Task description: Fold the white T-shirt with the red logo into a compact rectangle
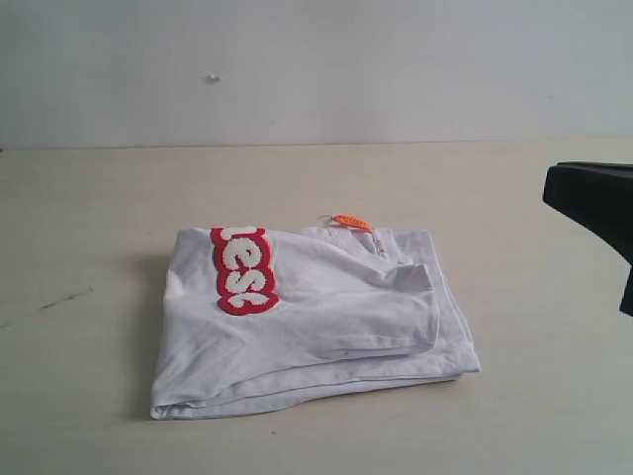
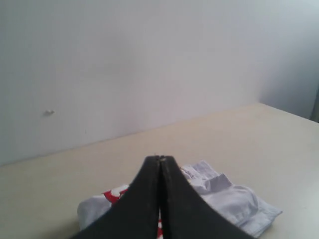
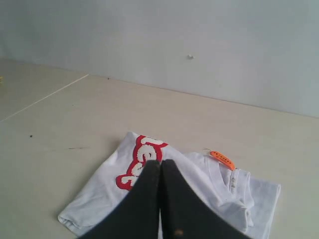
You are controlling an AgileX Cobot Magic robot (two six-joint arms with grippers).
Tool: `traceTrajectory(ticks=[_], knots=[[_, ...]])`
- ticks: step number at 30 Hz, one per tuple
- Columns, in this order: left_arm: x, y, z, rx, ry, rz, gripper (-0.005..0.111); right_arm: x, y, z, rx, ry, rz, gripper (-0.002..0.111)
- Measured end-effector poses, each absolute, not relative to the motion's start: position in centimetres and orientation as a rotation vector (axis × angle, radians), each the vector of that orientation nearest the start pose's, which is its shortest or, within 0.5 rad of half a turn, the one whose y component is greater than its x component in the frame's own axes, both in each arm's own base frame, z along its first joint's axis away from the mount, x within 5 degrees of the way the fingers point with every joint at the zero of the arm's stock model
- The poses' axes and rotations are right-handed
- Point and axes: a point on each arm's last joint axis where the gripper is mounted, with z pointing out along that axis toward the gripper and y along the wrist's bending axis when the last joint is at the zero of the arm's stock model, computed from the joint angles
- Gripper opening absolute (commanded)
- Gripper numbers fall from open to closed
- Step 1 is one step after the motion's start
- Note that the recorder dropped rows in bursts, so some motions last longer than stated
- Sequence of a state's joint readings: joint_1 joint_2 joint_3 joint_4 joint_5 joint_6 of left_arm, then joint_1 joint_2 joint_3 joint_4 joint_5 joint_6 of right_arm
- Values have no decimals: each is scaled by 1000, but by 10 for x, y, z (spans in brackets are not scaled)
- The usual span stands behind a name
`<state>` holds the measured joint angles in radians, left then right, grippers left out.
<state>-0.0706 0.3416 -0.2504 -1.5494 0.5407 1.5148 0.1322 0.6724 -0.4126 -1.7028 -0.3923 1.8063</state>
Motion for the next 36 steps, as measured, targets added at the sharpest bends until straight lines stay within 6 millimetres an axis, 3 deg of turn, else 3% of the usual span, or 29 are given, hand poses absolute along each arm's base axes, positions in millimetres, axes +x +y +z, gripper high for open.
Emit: traceTrajectory(ticks=[8,26,36], knots=[[74,-39,241,203,1608,-510,0,130,52,289,-316,1782,511,0],[61,-32,234,309,1609,-297,0,130,52,289,-316,1782,511,0],[58,-14,221,95,1746,-191,0,130,52,289,-316,1782,511,0]])
